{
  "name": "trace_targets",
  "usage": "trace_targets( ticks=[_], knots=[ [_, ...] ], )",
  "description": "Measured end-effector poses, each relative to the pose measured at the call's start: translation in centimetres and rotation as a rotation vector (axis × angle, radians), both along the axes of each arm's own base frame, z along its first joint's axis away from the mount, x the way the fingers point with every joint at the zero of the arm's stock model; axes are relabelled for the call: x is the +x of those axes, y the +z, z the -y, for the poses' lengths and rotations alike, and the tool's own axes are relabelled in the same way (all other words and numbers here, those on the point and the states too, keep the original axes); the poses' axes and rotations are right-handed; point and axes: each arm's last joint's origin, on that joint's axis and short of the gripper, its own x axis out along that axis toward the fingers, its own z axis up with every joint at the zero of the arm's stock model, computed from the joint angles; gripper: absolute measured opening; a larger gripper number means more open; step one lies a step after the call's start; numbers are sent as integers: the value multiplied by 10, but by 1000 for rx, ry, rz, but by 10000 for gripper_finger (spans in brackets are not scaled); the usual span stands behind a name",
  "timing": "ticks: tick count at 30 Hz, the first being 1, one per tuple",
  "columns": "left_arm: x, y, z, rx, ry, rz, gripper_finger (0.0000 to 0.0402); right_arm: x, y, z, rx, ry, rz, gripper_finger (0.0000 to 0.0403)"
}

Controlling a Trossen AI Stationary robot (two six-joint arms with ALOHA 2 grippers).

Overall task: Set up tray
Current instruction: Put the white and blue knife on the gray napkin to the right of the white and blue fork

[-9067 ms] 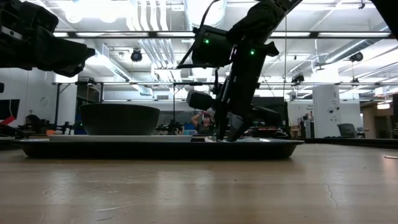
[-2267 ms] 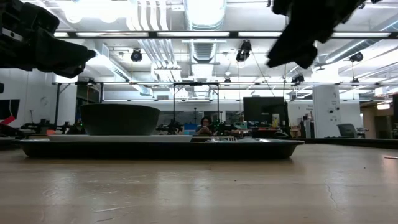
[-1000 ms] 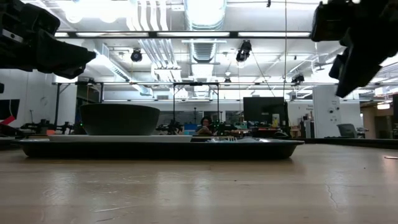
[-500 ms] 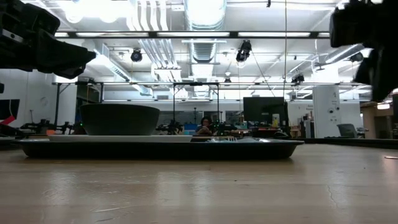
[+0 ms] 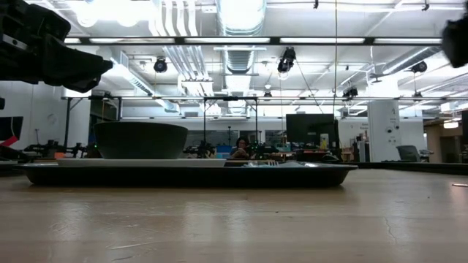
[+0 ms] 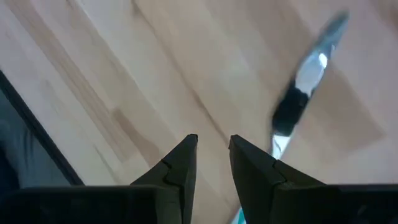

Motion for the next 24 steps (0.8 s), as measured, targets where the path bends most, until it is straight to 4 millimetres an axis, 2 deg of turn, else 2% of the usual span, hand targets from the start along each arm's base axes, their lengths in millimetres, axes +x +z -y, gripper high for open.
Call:
trace_targets(
  ticks=[10, 24],
  knots=[
    [0, 0, 0, 0, 0, 0, 64, -30, -7, -29, 30, -55, -90, 88],
    [0, 0, 0, 0, 0, 0, 64, -28, -33, -39, -78, -55, -183, 88]
  ],
)
